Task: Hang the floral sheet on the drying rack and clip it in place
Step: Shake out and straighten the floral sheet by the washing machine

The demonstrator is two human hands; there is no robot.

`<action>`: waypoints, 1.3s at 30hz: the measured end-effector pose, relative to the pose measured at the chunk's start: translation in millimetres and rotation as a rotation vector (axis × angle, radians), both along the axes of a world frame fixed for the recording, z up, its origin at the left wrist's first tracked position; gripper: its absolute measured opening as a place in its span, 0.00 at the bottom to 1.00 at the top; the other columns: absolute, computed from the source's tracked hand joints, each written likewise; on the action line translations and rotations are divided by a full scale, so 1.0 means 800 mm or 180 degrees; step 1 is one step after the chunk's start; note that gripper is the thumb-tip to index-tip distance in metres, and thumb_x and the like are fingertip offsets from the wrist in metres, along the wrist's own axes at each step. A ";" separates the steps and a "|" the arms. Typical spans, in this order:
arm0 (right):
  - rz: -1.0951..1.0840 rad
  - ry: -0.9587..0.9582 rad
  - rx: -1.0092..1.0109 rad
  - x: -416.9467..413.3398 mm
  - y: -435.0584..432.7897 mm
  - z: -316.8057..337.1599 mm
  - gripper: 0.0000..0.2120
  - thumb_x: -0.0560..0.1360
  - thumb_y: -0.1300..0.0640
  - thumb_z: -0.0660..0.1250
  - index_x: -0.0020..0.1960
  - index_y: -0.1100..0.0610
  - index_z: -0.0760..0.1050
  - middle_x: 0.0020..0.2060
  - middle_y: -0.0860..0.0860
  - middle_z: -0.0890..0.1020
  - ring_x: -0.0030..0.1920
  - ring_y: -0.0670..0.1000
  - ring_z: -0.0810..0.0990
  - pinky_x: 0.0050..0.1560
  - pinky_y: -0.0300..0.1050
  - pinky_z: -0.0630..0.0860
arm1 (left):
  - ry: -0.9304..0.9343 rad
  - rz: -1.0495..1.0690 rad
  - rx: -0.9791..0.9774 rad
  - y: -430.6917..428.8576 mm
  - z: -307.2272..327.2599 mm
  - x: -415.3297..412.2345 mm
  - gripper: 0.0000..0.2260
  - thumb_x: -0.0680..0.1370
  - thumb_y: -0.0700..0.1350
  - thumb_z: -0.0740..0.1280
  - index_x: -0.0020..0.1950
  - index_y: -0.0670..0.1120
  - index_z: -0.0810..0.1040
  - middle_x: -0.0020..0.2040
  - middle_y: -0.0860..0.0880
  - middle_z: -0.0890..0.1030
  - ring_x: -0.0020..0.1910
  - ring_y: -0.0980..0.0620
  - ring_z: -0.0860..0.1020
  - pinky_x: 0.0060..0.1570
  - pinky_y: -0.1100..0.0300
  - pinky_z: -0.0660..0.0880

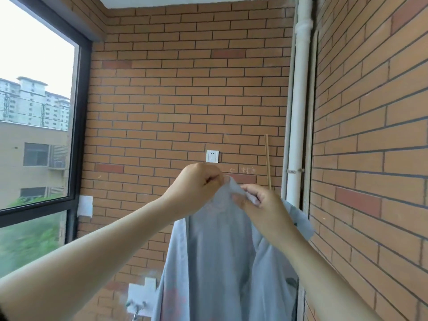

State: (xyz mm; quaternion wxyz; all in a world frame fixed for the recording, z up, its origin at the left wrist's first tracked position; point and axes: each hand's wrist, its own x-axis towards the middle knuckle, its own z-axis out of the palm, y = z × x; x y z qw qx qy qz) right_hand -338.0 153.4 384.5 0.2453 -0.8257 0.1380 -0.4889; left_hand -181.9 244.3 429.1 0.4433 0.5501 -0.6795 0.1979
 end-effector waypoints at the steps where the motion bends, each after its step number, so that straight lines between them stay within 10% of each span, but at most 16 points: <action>1: -0.0053 -0.0071 -0.0049 0.002 -0.001 -0.004 0.21 0.75 0.39 0.65 0.44 0.58 0.78 0.33 0.59 0.76 0.35 0.51 0.74 0.40 0.48 0.71 | -0.0027 -0.0015 0.0048 -0.001 -0.005 0.001 0.18 0.78 0.45 0.64 0.30 0.41 0.65 0.26 0.51 0.65 0.27 0.55 0.63 0.27 0.64 0.60; 4: -0.0456 -0.0267 -0.0392 0.003 0.007 0.003 0.20 0.77 0.48 0.66 0.32 0.60 0.68 0.26 0.50 0.62 0.29 0.45 0.61 0.31 0.41 0.59 | 0.0134 0.0081 0.0096 -0.009 -0.027 0.008 0.16 0.78 0.44 0.63 0.32 0.40 0.67 0.28 0.47 0.67 0.28 0.54 0.62 0.28 0.62 0.59; 14: -0.0990 -0.0318 -0.1070 -0.004 -0.008 0.063 0.16 0.77 0.56 0.67 0.36 0.66 0.74 0.23 0.47 0.62 0.28 0.47 0.62 0.28 0.36 0.59 | 0.0921 0.0586 0.0539 -0.042 -0.152 0.058 0.03 0.69 0.40 0.65 0.40 0.44 0.72 0.37 0.50 0.76 0.38 0.49 0.73 0.37 0.58 0.68; 25: -0.1380 -0.0445 -0.1101 -0.019 -0.036 0.064 0.17 0.77 0.54 0.67 0.33 0.62 0.72 0.27 0.59 0.68 0.30 0.54 0.66 0.33 0.44 0.62 | 0.1527 0.0682 0.0911 -0.048 -0.214 0.104 0.17 0.77 0.50 0.64 0.31 0.46 0.67 0.27 0.51 0.69 0.29 0.51 0.65 0.29 0.57 0.60; 28: -0.1670 -0.0243 -0.1143 -0.031 -0.055 0.063 0.20 0.77 0.54 0.67 0.28 0.53 0.66 0.24 0.51 0.64 0.28 0.52 0.64 0.31 0.45 0.61 | 0.2441 0.0517 0.0329 -0.039 -0.162 0.126 0.16 0.79 0.48 0.65 0.37 0.39 0.77 0.32 0.45 0.75 0.33 0.50 0.70 0.33 0.57 0.63; 35: -0.2214 -0.0823 -0.1282 -0.047 -0.076 0.110 0.17 0.78 0.53 0.63 0.33 0.61 0.69 0.24 0.53 0.67 0.30 0.57 0.65 0.31 0.50 0.60 | 0.1052 0.0881 -0.1004 -0.006 0.092 0.125 0.19 0.77 0.46 0.65 0.29 0.43 0.63 0.27 0.46 0.62 0.30 0.47 0.61 0.30 0.54 0.57; 39: -0.2331 -0.0603 -0.1103 -0.045 -0.073 0.140 0.21 0.77 0.56 0.65 0.28 0.58 0.64 0.24 0.54 0.65 0.29 0.56 0.62 0.29 0.49 0.58 | 0.0774 0.1116 -0.0957 -0.016 0.094 0.128 0.20 0.77 0.46 0.64 0.28 0.43 0.63 0.25 0.47 0.64 0.30 0.44 0.64 0.29 0.55 0.58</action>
